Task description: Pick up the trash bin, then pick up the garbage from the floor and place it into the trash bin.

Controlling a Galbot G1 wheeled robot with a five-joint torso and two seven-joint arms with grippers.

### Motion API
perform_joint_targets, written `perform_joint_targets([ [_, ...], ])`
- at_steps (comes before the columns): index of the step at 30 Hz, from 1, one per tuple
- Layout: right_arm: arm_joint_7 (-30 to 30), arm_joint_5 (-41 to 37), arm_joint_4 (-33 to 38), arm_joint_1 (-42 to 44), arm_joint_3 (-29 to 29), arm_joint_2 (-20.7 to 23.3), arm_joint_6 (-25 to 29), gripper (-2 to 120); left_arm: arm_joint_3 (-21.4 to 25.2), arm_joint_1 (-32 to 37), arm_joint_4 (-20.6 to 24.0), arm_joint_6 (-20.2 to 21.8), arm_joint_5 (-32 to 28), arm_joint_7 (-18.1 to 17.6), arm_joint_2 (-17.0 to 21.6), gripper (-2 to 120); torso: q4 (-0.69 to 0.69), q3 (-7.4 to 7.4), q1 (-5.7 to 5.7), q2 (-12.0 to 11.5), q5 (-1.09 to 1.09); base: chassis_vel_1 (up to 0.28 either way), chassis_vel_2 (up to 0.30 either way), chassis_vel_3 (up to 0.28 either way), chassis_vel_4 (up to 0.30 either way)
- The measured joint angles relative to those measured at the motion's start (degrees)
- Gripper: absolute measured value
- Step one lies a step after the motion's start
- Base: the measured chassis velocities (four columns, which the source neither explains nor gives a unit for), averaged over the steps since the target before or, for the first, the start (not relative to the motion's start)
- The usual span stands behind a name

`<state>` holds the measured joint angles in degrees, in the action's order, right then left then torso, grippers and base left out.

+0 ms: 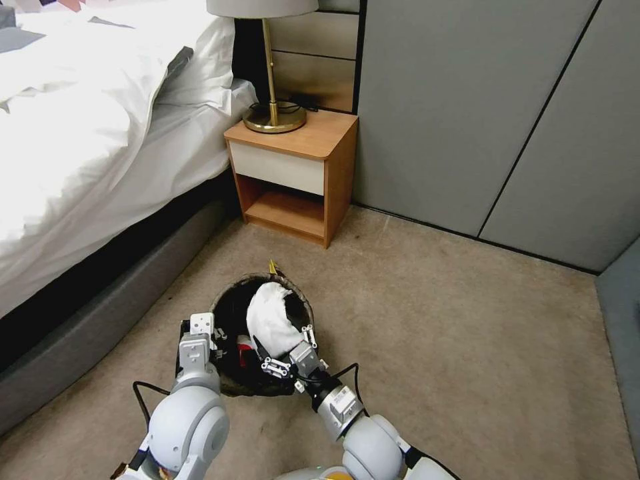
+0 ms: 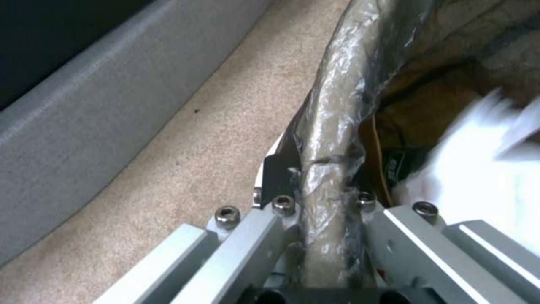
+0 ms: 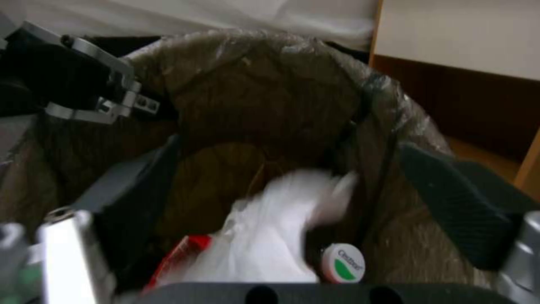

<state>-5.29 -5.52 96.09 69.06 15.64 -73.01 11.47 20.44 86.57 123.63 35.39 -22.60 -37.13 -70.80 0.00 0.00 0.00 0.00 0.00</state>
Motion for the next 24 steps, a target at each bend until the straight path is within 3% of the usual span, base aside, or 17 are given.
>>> perform_joint_targets([
  [14,-7.4,-14.4,5.7,-1.6,3.0,1.9,-15.3,100,-0.3,0.1,0.8,0.0,0.1,0.0,-0.3,0,0.0,0.0,0.0,0.0,0.01,0.0,0.0,0.0,0.0],
  [20,-8.0,-13.6,8.0,-1.0,2.3,1.8,-15.2,100,0.0,0.1,0.8,0.0,0.1,0.0,-0.1,0,0.01,0.0,0.0,0.0,0.03,0.0,0.0,0.0,0.0],
  [24,-6.8,-8.1,10.8,-0.3,0.0,1.5,-11.5,100,0.1,-0.1,0.0,0.0,0.0,0.0,0.0,0,0.01,0.0,0.0,0.0,0.02,0.0,0.0,0.0,0.0],
])
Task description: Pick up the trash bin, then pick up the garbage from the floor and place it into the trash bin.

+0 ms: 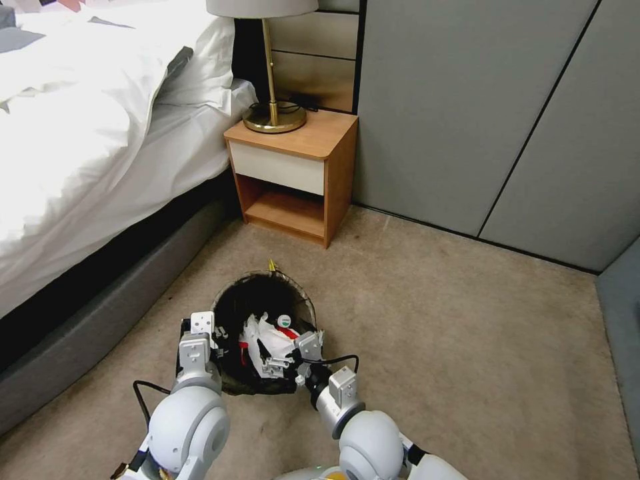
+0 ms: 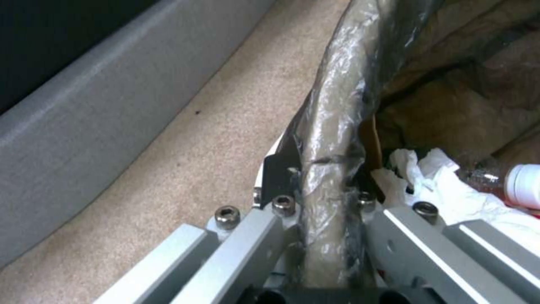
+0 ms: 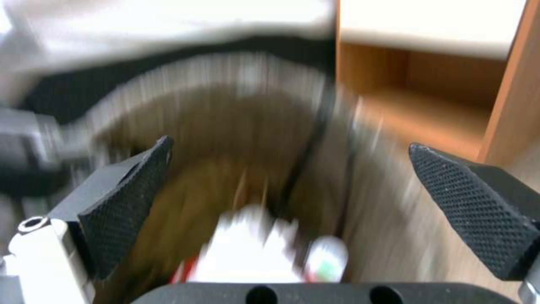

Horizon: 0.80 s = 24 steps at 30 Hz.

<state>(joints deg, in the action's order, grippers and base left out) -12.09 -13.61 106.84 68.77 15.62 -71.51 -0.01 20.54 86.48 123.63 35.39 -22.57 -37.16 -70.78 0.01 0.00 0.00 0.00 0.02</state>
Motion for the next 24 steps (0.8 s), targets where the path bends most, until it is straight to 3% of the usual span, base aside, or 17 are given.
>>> perform_joint_targets([
  [3,2.5,5.5,3.4,0.7,-2.8,-0.6,4.6,100,0.0,-0.2,-0.7,0.0,0.0,0.0,0.1,0,0.0,0.0,0.0,0.0,-0.01,0.0,0.0,0.0,0.0],
  [12,3.1,9.5,17.4,6.2,-9.7,-1.4,8.3,100,0.7,-0.5,-1.9,-0.2,-0.2,0.1,0.3,0,-0.01,0.0,0.0,0.0,-0.02,0.0,0.0,0.0,0.0],
  [18,2.5,12.6,18.9,12.7,-17.2,-3.2,12.2,100,1.5,-0.4,-2.0,-0.4,-0.7,0.1,0.6,0,0.0,0.0,0.0,0.0,-0.02,0.0,0.0,0.0,0.0],
  [24,0.9,13.8,15.7,16.6,-22.0,-4.5,14.8,100,1.5,-0.4,-1.9,-0.5,-1.0,0.1,0.6,0,-0.01,0.0,0.0,0.0,-0.02,0.0,0.0,0.0,0.0],
])
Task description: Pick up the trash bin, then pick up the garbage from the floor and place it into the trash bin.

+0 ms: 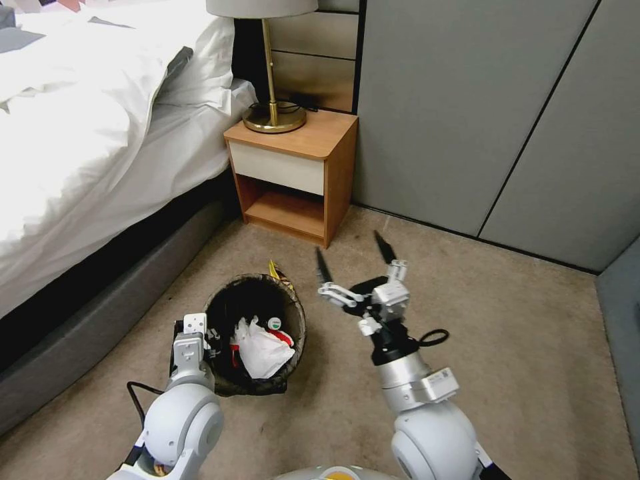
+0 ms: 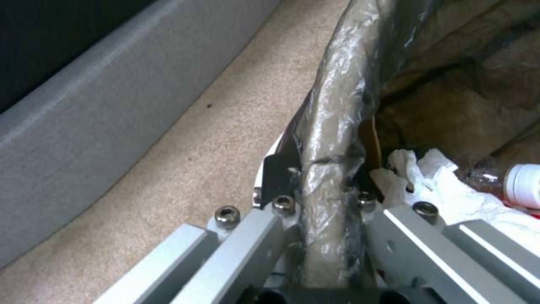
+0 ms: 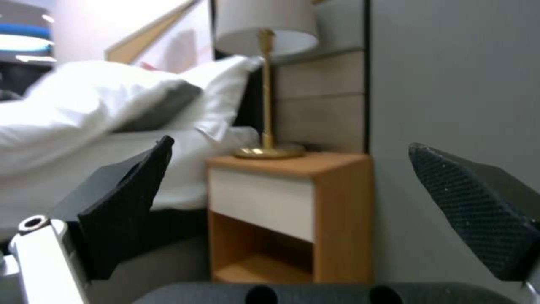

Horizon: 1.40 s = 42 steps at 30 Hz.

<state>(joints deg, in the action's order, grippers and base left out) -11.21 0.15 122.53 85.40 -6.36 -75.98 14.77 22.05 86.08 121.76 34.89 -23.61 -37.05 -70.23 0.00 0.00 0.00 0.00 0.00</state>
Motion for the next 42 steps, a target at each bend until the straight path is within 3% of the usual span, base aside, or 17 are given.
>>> perform_joint_targets([
  [18,-1.1,1.1,-8.4,0.8,-2.1,-1.0,3.4,100,0.3,0.2,1.8,0.1,-0.8,-0.1,0.4,0,0.0,0.0,0.0,0.0,0.0,0.0,0.0,0.0,0.0],
  [42,-1.2,-0.2,-9.5,-1.4,-1.2,-0.5,2.5,100,0.7,0.0,2.1,-0.2,-0.8,-0.3,0.3,0,-0.01,0.0,0.0,0.0,-0.01,0.094,0.104,0.098,0.097],
])
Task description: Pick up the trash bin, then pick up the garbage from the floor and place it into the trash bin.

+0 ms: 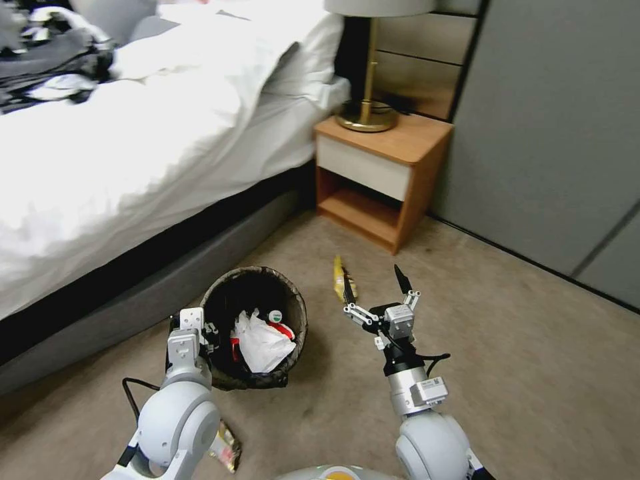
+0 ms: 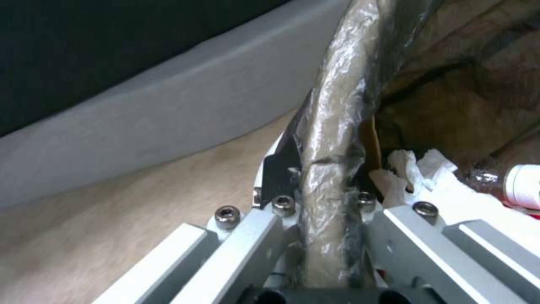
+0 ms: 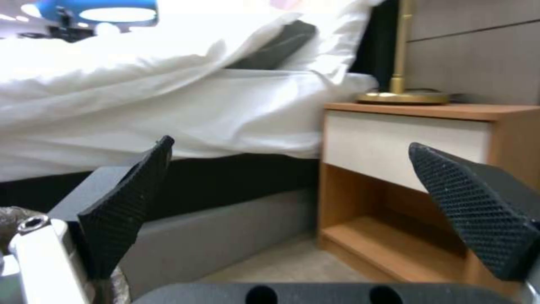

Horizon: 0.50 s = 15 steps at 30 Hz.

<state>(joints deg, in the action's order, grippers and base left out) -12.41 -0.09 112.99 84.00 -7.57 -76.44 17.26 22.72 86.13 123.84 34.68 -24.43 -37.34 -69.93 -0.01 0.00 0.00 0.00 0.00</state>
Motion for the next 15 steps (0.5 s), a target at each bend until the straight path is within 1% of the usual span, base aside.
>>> perform_joint_targets([
  [5,0.0,-0.3,0.0,-0.4,0.1,0.1,-0.3,100,-0.1,0.0,-0.1,-0.2,0.0,-0.1,-0.2,0,0.0,0.0,0.0,0.0,0.0,0.099,0.092,0.095,0.093],
  [13,0.0,-1.8,-1.3,-4.0,0.8,0.8,-2.0,100,-0.1,0.2,-0.1,-0.4,0.2,-0.2,-0.3,0,0.04,0.0,0.0,0.0,0.0,0.004,0.005,0.004,0.008],
  [15,0.0,-3.3,-2.5,-7.4,1.5,1.5,-3.9,100,-0.1,0.3,-0.1,-0.4,0.3,-0.2,-0.3,0,0.02,0.0,0.0,0.0,0.0,0.0,0.0,0.0,0.0],
])
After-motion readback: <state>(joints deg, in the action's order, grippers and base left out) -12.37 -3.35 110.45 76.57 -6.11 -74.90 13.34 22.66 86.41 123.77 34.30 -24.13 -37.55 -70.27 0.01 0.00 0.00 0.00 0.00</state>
